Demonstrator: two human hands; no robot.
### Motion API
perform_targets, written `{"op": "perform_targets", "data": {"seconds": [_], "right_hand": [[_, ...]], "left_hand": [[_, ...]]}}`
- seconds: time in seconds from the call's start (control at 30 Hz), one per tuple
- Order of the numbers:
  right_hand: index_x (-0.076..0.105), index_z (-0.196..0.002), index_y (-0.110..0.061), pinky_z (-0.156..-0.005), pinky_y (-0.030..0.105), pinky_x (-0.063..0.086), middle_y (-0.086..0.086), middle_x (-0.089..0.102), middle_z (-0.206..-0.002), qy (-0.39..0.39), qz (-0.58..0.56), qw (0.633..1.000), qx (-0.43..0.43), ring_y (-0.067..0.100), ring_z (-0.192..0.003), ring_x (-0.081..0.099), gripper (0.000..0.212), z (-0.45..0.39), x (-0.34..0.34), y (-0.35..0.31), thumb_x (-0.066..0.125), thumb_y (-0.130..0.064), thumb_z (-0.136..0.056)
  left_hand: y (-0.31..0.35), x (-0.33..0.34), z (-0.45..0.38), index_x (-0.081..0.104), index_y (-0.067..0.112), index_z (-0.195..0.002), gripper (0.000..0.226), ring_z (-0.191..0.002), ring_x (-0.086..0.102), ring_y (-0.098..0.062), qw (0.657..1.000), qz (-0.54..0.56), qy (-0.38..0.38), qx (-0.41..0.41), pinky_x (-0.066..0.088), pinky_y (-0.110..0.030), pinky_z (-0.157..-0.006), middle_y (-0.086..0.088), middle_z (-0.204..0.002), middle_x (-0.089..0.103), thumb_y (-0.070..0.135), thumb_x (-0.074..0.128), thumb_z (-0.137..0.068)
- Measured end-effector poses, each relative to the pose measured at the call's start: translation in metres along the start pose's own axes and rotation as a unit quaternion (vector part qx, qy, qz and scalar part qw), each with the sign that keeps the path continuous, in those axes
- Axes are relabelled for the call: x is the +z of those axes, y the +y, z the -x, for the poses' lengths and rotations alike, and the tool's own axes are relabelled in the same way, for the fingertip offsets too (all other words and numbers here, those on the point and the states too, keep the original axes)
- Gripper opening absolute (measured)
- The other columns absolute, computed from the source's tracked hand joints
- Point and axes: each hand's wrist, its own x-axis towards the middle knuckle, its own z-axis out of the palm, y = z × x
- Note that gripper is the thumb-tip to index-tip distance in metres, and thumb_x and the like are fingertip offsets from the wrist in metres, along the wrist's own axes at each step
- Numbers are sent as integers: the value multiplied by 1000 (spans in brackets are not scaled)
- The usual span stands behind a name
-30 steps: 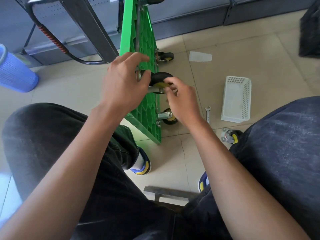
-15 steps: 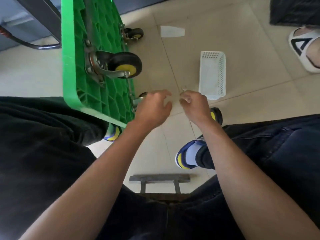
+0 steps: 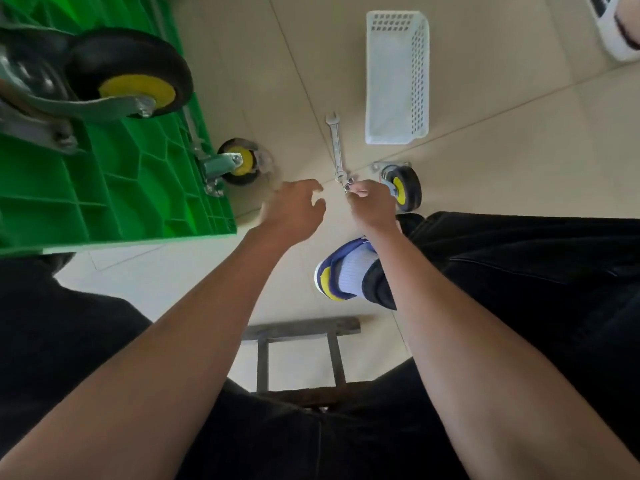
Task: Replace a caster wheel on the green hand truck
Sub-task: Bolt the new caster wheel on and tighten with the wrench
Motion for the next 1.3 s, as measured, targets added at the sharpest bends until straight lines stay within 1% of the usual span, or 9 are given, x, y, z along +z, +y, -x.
{"op": "perform_targets", "data": {"seconds": [0.07,0.17,0.27,0.47,0.67,0.8,0.93,1.13,1.3], "right_hand": [[71,-124,-8,-91,15,37,5,70,-128,5,-14,1000,28,17,-121,63,30,-14,5,2,59,-14,-97],[71,-122,-9,-94,19,41,4,71,-127,5,15,999,41,18,-120,63,29,-36,11,7,59,-15,-96],[71,-116,-7,-93,30,48,8,73,-118,-1,62,998,29,24,-114,65,27,-51,15,21,57,-12,-93],[60,-128,-6,-84,29,42,13,66,-122,-7,131,991,-3,27,-115,60,31,-70,23,29,55,-12,-99],[59,-131,-11,-93,37,49,9,67,-125,-24,184,983,2,27,-118,61,33,-91,34,32,55,-19,-99],[60,-126,-10,-83,34,46,10,68,-122,-14,201,979,22,29,-115,63,28,-97,42,29,51,-20,-100],[61,-115,-10,-78,35,46,10,70,-112,-1,201,979,18,31,-105,66,20,-98,46,31,50,-20,-102],[64,-103,-11,-71,29,42,8,71,-103,-10,185,982,32,26,-98,69,17,-102,43,30,51,-20,-99],[65,-112,-6,-76,31,48,11,72,-109,10,161,986,45,28,-103,68,27,-98,31,25,50,-25,-100]], "left_hand": [[-3,4,-12,59,34,-134,36,-112,63,-24,1000,9,5,-7,52,-38,-96,4,-127,66,38,51,-99],[-8,7,-31,57,33,-137,37,-116,61,-24,1000,16,-2,-16,51,-38,-97,3,-135,62,37,51,-100],[-14,13,-49,58,34,-134,36,-112,63,-25,999,25,-20,-30,52,-41,-97,1,-131,65,38,52,-99],[-22,33,-67,58,36,-133,35,-108,63,-23,998,12,-46,-35,52,-40,-96,4,-126,65,38,49,-100],[-35,49,-81,56,40,-134,37,-121,54,-25,997,20,-68,-40,46,-40,-103,1,-135,59,42,47,-97],[-37,53,-86,54,38,-136,38,-124,51,-25,997,21,-68,-38,43,-40,-106,0,-136,58,41,48,-98],[-41,57,-88,54,38,-135,38,-123,51,-26,996,24,-74,-42,44,-38,-102,-1,-135,59,41,47,-98],[-39,55,-84,56,36,-136,37,-124,50,-21,995,32,-77,-54,42,-33,-100,5,-133,62,37,48,-99],[-31,46,-78,57,36,-134,37,-115,57,-20,997,39,-58,-36,48,-40,-99,9,-127,64,35,48,-98]]}}
